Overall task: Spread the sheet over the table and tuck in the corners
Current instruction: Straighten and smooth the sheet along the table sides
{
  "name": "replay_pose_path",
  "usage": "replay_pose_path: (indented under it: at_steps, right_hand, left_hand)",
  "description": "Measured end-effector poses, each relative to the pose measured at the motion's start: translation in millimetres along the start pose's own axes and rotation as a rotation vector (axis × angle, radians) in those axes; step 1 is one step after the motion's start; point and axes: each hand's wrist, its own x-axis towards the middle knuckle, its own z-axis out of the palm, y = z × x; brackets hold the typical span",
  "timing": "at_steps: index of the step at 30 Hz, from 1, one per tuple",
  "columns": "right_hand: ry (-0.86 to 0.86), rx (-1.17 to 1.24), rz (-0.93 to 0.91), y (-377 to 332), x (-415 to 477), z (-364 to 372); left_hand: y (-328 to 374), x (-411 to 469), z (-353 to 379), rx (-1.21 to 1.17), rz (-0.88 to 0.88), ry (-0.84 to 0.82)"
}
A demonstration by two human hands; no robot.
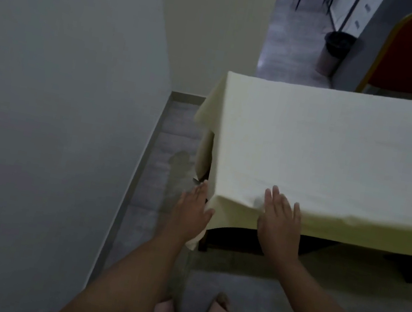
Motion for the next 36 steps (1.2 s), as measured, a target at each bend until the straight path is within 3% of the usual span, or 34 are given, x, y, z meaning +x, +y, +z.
replay_pose_path:
  at_steps: [5,11,18,24,28,30,33,36]
  right_hand:
    - [-0.225,-0.144,-0.024,0.6,19.7,8.4]
    - [-0.037,-0.044,-0.073,10.4,15.9,12.8]
    - [0.091,0.035,-0.031,5.6,-19.1,24.1]
    - [0.056,0.047,-0.015,7.5,-28.7,27.6]
    - [-0.054,0.054,-0.117,14.0,-42.5,33.3]
    - [-0.106,0.155,0.038,19.7,-51.4,34.4]
    - [-0.066,0.384,0.470,29.2,-46.6,29.0]
    - [-0.019,0.767,0.851,28.4,-15.8,16.5]
  left_hand:
    - [12.6,4.9,1.6,0.002,0.001,-0.011]
    - [11.6,-4.0,3.7,0.097,-0.029,-0.055]
    - [11.1,-20.0,2.1,0.172,0.062,-0.135]
    - [14.1,-24.8,4.0,0.155,0.076,-0.172]
    - [7.6,-19.6,-3.8,-0.051,-0.043,-0.209]
    - [6.8,-10.8,-12.7,-0.125,-0.076,-0.145]
    - [18.5,12.9,-25.7,-0.190,-0.071,-0.001]
    - [30.6,32.6,-29.5,-0.179,0.000,0.016]
